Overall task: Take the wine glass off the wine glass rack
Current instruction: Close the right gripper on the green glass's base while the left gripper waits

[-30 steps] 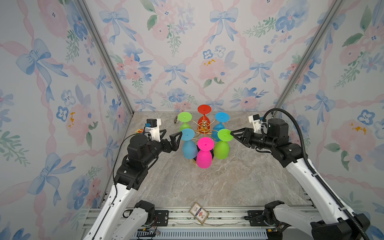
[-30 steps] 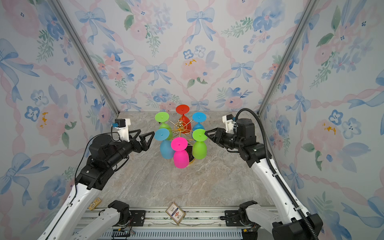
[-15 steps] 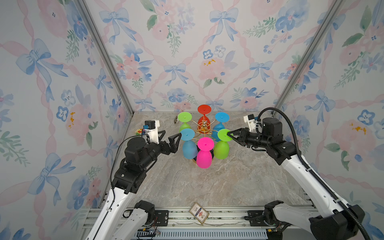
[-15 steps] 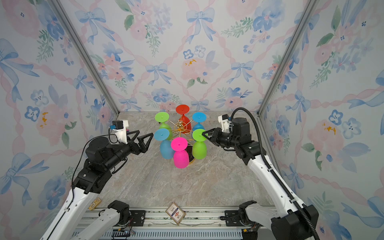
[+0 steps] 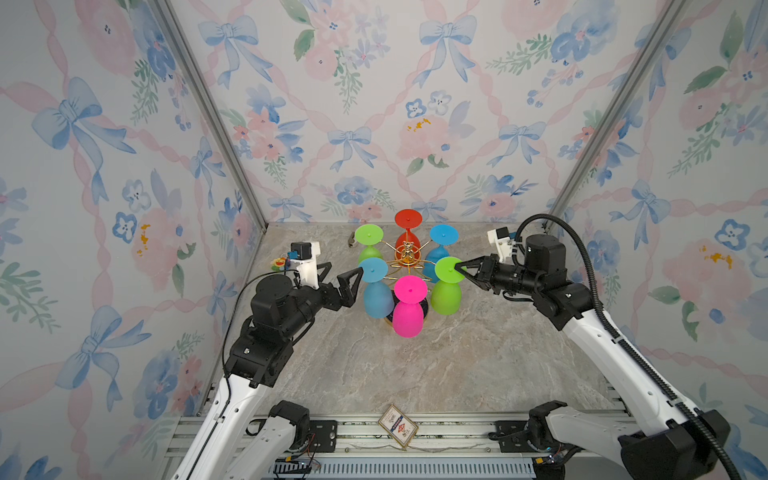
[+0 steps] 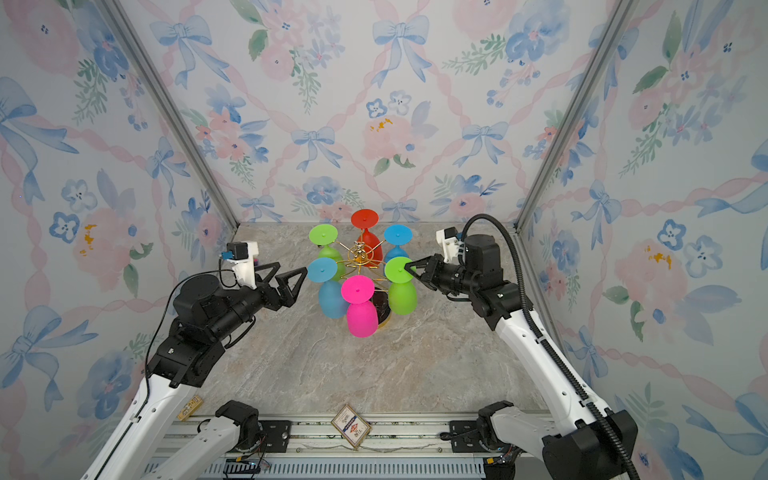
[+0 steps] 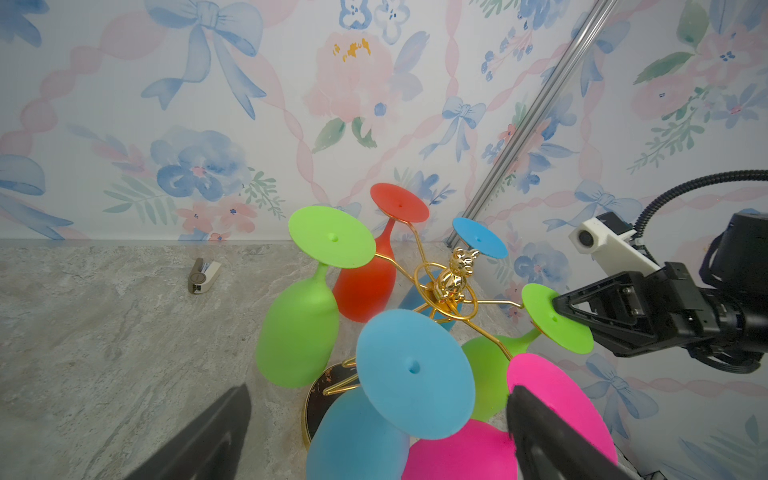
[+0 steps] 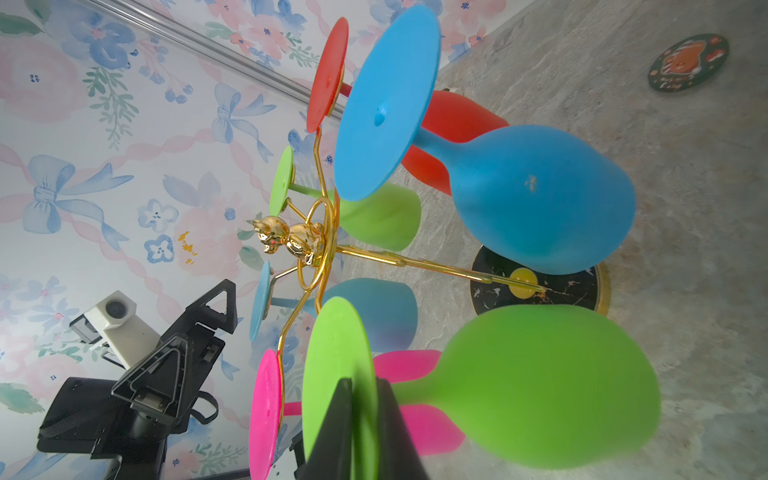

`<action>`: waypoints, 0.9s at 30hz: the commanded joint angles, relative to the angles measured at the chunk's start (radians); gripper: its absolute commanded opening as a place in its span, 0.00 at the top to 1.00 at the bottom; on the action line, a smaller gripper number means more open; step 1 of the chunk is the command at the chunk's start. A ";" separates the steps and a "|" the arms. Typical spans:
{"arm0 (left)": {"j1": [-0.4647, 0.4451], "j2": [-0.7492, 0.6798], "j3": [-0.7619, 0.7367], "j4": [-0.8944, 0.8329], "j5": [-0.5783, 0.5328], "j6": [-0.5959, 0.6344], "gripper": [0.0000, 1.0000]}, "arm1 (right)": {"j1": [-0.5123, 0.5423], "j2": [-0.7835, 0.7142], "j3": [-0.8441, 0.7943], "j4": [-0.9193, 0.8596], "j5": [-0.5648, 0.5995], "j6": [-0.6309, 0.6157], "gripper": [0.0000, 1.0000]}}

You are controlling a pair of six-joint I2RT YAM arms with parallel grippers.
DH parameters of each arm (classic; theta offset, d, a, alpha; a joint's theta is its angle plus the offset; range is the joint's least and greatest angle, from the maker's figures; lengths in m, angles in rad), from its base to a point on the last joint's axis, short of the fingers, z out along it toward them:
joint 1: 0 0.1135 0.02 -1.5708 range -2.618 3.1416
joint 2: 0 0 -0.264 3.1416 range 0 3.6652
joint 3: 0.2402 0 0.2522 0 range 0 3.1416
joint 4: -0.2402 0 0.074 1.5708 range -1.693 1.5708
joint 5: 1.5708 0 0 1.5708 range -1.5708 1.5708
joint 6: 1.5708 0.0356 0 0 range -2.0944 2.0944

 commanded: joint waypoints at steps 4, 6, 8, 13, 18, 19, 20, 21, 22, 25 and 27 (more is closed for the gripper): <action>0.005 -0.001 -0.016 0.001 -0.004 0.016 0.02 | 0.008 -0.018 0.013 -0.026 -0.014 -0.022 0.98; 0.004 0.001 -0.019 0.002 -0.006 0.017 0.02 | 0.005 -0.019 0.014 -0.025 -0.019 -0.018 1.00; 0.005 0.004 -0.021 0.001 -0.007 0.019 0.02 | -0.001 -0.021 0.013 -0.016 -0.028 -0.010 1.00; 0.004 0.010 -0.023 0.002 -0.010 0.019 0.02 | -0.005 -0.014 0.010 0.039 -0.062 0.035 1.00; 0.005 0.011 -0.027 0.002 -0.019 0.025 0.02 | 0.003 -0.007 0.011 0.065 -0.082 0.051 1.00; 0.005 0.011 -0.029 0.003 -0.018 0.026 0.02 | 0.004 -0.006 0.013 0.066 -0.084 0.052 1.00; 0.005 0.013 -0.029 0.002 -0.018 0.026 0.02 | 0.006 -0.006 0.014 0.069 -0.087 0.051 1.00; 0.005 0.015 -0.029 0.002 -0.018 0.027 0.02 | 0.007 -0.006 0.016 0.073 -0.090 0.052 1.00; 0.004 0.015 -0.029 0.003 -0.018 0.028 0.02 | 0.009 -0.004 0.018 0.074 -0.093 0.050 1.00; 0.005 0.018 -0.027 0.003 -0.018 0.029 0.02 | 0.016 0.002 0.024 0.082 -0.098 0.051 1.00; 0.005 0.016 -0.025 0.003 -0.017 0.029 0.02 | 0.023 0.008 0.028 0.091 -0.099 0.056 1.00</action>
